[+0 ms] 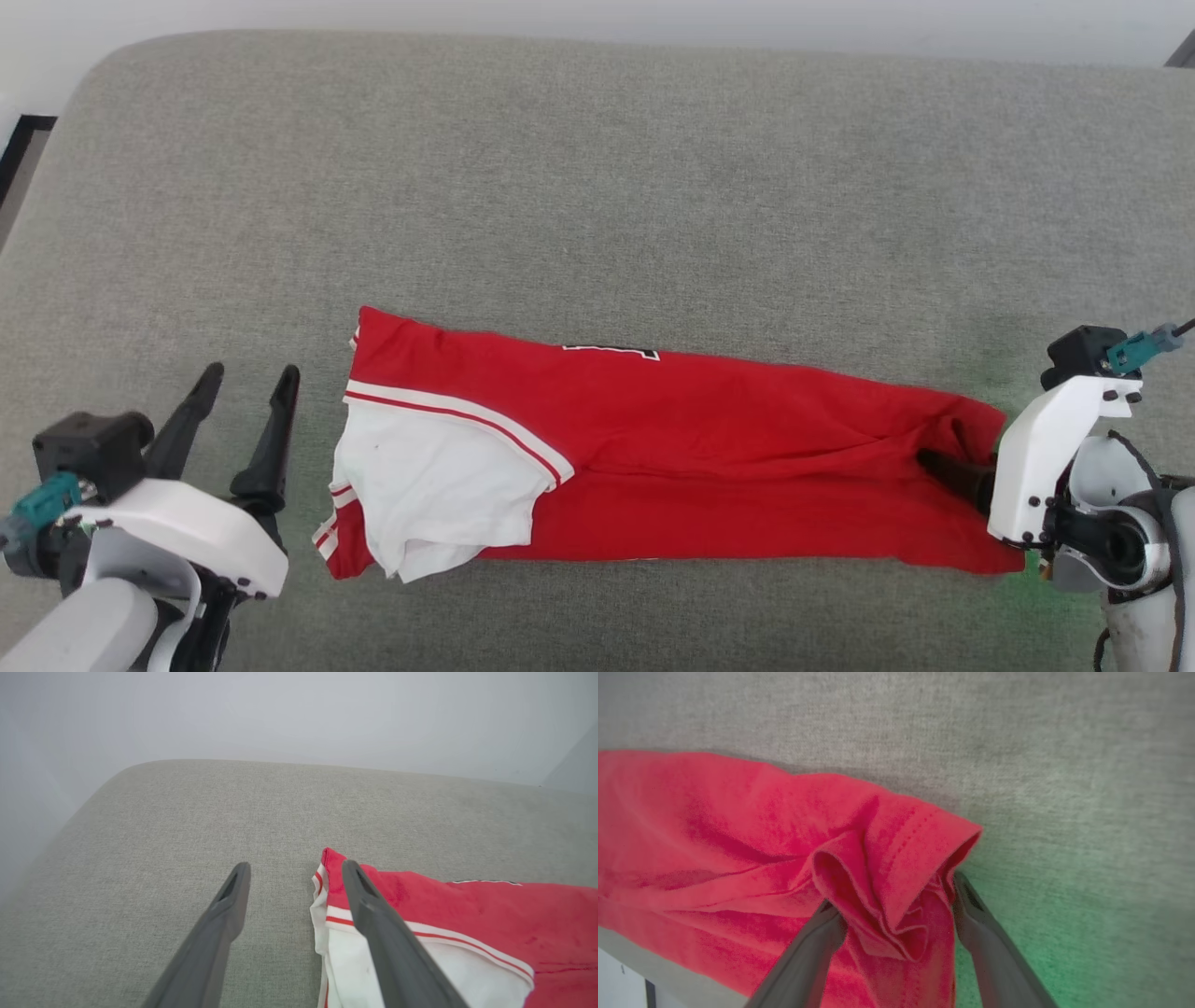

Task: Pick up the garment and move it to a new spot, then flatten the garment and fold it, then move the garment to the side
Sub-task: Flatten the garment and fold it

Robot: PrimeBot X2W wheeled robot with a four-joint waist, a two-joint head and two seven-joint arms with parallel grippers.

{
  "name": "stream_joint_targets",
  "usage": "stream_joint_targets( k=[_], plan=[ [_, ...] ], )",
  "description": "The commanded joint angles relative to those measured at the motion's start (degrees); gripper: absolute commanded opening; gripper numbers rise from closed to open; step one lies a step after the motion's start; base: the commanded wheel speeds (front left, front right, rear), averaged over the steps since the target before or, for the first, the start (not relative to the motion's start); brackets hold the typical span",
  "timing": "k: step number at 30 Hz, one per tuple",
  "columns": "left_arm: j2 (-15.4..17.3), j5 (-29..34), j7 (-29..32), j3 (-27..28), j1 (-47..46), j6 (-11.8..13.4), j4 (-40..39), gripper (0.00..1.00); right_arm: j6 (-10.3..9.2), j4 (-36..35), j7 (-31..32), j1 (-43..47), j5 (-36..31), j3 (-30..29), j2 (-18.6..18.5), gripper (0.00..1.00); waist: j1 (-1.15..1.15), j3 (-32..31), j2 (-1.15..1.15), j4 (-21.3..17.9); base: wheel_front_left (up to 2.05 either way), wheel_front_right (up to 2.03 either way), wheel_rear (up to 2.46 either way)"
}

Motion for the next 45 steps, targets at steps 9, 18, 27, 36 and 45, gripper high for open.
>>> stream_joint_targets(
  k=[9, 18, 27, 36, 45],
  plan=[
    [-9.39, 9.87, -1.01, 12.76, 8.43, -4.14, 2.14, 1.00, 0.05, 1.77, 1.81, 1.66, 9.83, 0.55, 1.70, 0.00, 0.00, -1.97, -0.01, 0.09, 0.00, 0.00, 0.00],
    [-17.50, 17.59, -1.03, 23.49, 14.80, -10.67, 3.06, 1.00, 0.05, 1.41, -0.03, 1.81, 10.80, -7.03, -2.15, 0.00, 0.00, -3.77, -0.01, -1.89, 0.00, 0.00, 0.00],
    [-23.14, 21.84, -1.00, 29.82, 17.54, -16.05, 4.59, 1.00, 0.05, 4.31, -0.45, 1.87, 6.60, -16.95, -7.05, 0.00, 0.00, -5.41, -0.01, -3.72, 0.00, 0.00, 0.00],
    [-28.37, 25.71, -1.00, 33.60, 18.83, -19.41, 7.45, 1.00, 0.06, 7.62, -0.25, -0.77, -1.99, -22.45, -9.12, 0.00, 0.00, -6.97, -0.01, -5.42, 0.00, 0.00, 0.00],
    [-31.37, 27.12, -1.00, 36.01, 19.07, -21.09, 9.06, 1.00, 0.06, -11.21, 5.98, 5.00, 5.35, -14.97, -3.08, 0.00, 0.00, -8.07, -0.01, -5.46, 0.00, 0.00, 0.00]
  ],
)
